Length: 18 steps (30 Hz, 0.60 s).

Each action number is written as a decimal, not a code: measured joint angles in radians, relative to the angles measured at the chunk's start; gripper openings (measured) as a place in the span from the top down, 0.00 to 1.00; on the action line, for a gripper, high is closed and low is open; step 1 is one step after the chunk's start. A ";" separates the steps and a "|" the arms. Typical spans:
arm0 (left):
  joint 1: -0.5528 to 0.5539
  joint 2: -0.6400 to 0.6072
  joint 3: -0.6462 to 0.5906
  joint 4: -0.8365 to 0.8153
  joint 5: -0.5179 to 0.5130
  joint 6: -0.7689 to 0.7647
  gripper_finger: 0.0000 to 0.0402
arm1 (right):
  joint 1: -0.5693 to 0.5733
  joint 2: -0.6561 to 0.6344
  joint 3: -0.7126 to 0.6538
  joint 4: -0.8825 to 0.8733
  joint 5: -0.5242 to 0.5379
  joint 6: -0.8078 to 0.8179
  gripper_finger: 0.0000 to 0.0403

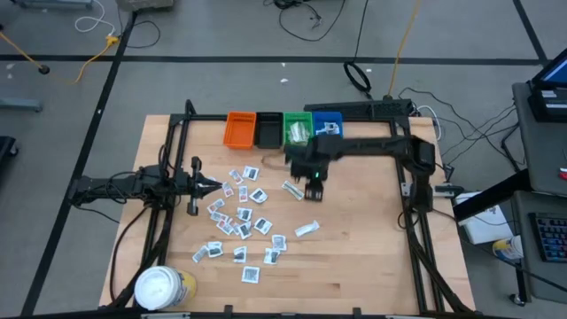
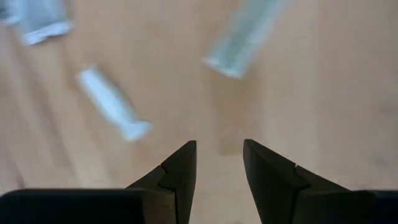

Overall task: Pick & Place First Aid Supplies
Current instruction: Put the green bandage into the green bin

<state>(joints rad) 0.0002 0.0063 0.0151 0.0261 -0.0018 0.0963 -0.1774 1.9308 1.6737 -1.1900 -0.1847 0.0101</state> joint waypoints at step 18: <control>0.000 0.000 0.000 0.000 0.000 0.000 0.91 | 0.329 0.003 -0.032 0.132 0.004 -0.112 0.69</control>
<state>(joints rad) 0.0002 0.0063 0.0151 0.0261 -0.0018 0.0963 0.1516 1.9338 1.6419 -1.0578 -0.1802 -0.1022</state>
